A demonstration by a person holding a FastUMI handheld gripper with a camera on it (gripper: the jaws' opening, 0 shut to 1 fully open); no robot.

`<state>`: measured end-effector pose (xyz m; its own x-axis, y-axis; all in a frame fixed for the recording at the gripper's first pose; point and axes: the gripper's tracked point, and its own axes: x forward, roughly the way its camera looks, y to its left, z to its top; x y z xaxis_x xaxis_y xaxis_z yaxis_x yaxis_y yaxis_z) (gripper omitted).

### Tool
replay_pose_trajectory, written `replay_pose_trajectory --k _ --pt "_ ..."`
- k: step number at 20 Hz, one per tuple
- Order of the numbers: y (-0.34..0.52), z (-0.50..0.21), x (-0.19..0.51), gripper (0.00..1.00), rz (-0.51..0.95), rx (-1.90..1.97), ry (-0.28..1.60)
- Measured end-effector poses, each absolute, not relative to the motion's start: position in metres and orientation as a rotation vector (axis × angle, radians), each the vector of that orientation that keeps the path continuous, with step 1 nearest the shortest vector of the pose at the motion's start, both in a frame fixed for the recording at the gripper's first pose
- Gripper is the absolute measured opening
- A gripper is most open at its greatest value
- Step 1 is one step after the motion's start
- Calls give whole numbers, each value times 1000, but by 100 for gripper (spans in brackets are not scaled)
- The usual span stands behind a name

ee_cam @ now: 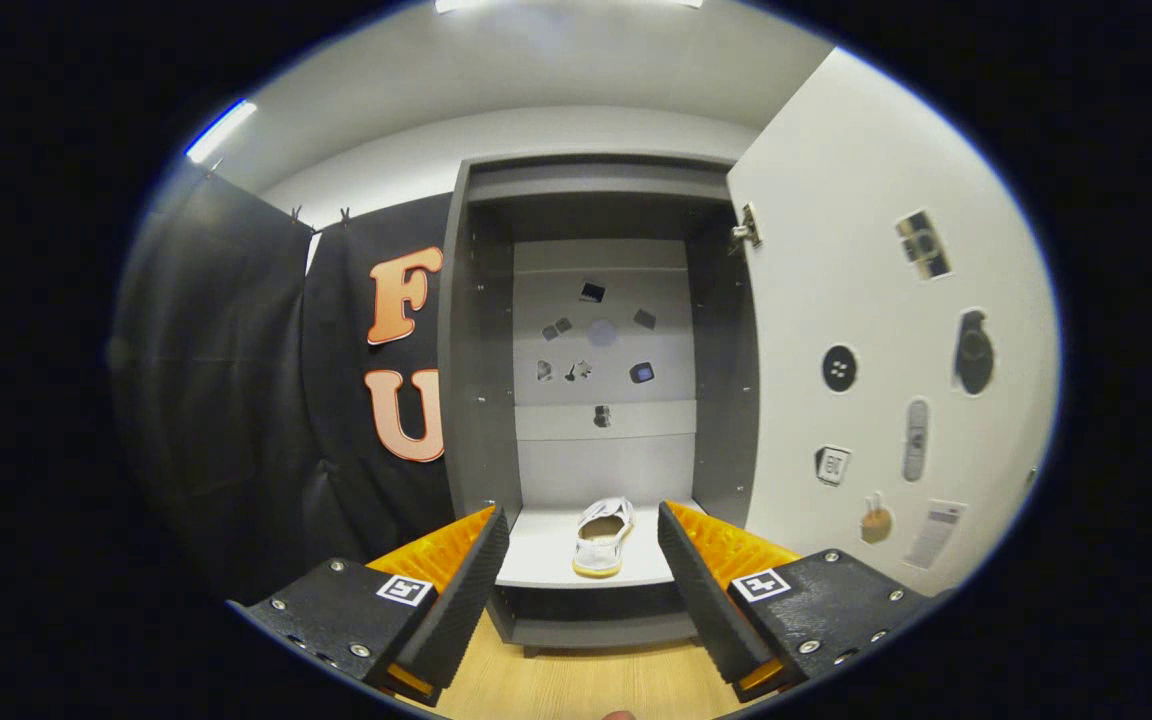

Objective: Open the shoe cabinet door, grab the shoes and put them into the shoe cabinet, then close the shoe cabinet door.

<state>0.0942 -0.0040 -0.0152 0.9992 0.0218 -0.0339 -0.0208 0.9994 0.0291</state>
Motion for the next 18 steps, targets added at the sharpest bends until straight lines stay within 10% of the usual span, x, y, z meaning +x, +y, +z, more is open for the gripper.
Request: replay_pose_trajectory --k 18 --pt "-10 6 -64 93 -46 36 10"
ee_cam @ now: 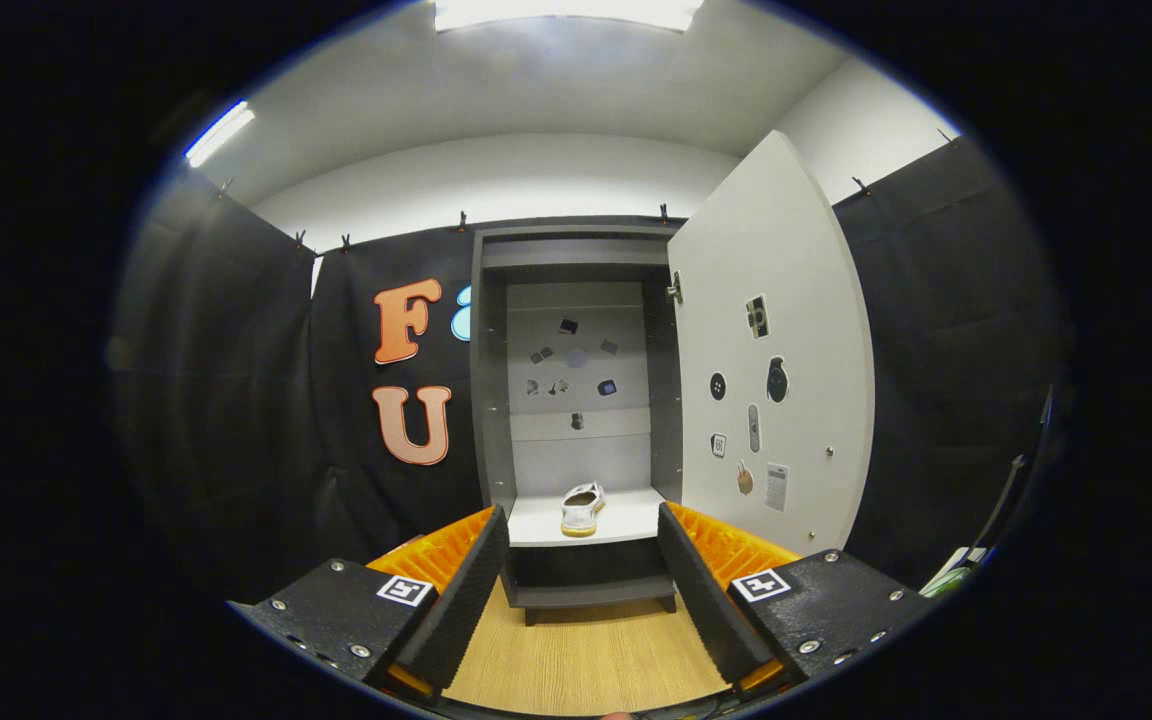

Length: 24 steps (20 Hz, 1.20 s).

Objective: Open the shoe cabinet door, grab the shoes and put them into the shoe cabinet, then close the shoe cabinet door.

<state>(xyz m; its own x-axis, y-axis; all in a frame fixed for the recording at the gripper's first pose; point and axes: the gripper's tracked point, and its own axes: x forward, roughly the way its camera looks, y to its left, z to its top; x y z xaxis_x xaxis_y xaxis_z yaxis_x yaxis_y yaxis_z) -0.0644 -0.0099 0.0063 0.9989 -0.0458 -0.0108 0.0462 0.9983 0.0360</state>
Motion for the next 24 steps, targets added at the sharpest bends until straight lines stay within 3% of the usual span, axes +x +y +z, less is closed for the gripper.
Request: replay_pose_trajectory --k 10,24 --pt "-39 6 -70 93 -51 57 23" --pt "-222 1 -95 93 -295 53 26"
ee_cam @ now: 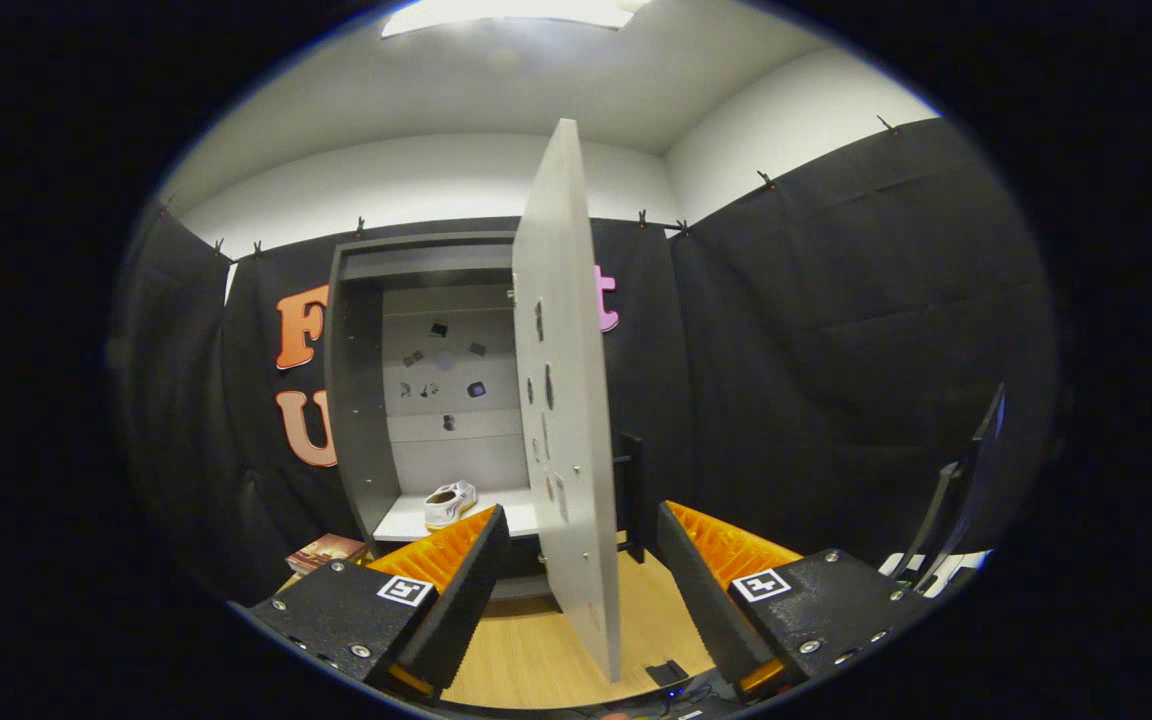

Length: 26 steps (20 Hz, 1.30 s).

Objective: Open the shoe cabinet door, grab the shoes and put them into the shoe cabinet, then close the shoe cabinet door.

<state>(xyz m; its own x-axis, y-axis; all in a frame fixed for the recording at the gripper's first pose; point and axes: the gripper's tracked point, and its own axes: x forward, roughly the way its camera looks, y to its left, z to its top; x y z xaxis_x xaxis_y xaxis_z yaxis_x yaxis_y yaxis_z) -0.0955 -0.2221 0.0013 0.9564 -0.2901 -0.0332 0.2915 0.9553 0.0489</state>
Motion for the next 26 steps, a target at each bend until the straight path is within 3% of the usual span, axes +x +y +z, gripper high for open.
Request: replay_pose_trajectory --k 8,17,26 --pt "-289 -26 -51 93 -258 47 66" --pt "-292 -35 -23 91 -208 39 82" --pt "-197 -36 -13 90 -64 30 69"
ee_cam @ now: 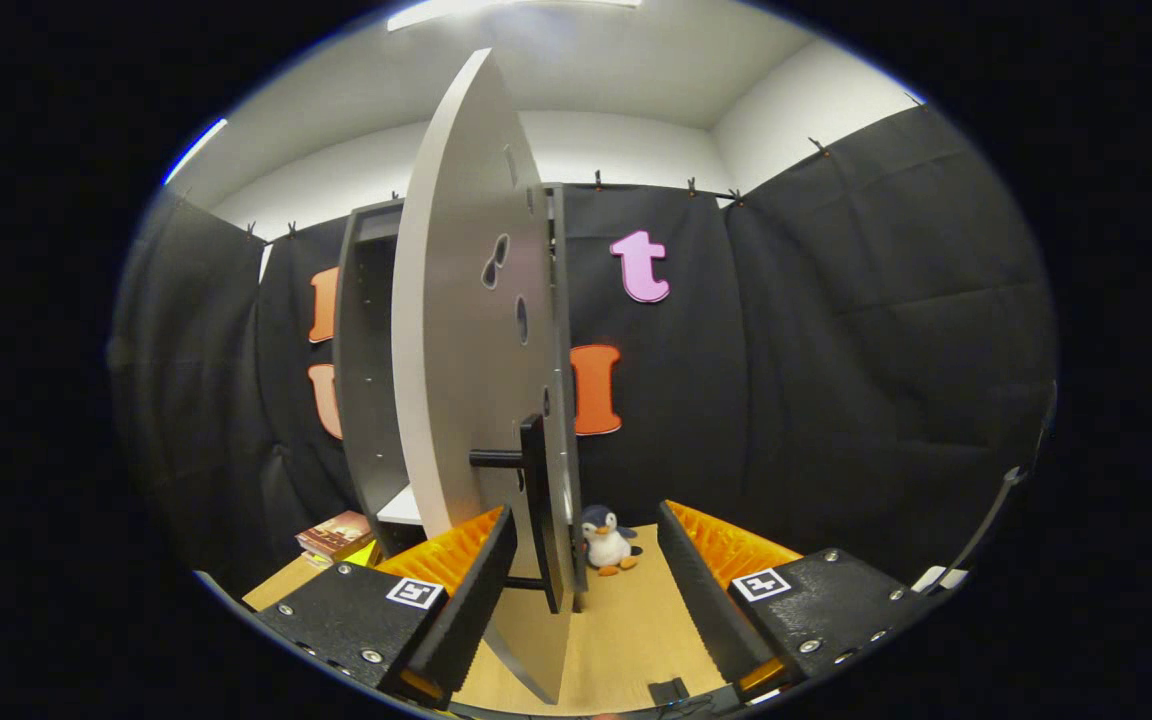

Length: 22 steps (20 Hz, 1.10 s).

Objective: Open the shoe cabinet door, grab the shoes and put them into the shoe cabinet, then close the shoe cabinet door.

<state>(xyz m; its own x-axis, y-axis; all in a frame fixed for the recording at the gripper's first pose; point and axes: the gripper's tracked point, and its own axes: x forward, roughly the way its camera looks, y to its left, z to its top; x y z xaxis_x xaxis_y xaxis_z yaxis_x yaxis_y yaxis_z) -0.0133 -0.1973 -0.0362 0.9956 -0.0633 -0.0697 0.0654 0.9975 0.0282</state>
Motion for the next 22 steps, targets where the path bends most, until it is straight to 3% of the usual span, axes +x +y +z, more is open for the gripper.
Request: replay_pose_trajectory --k 13,22 --pt "-75 -38 35 90 194 105 40" --pt "-17 -45 93 97 298 125 56"
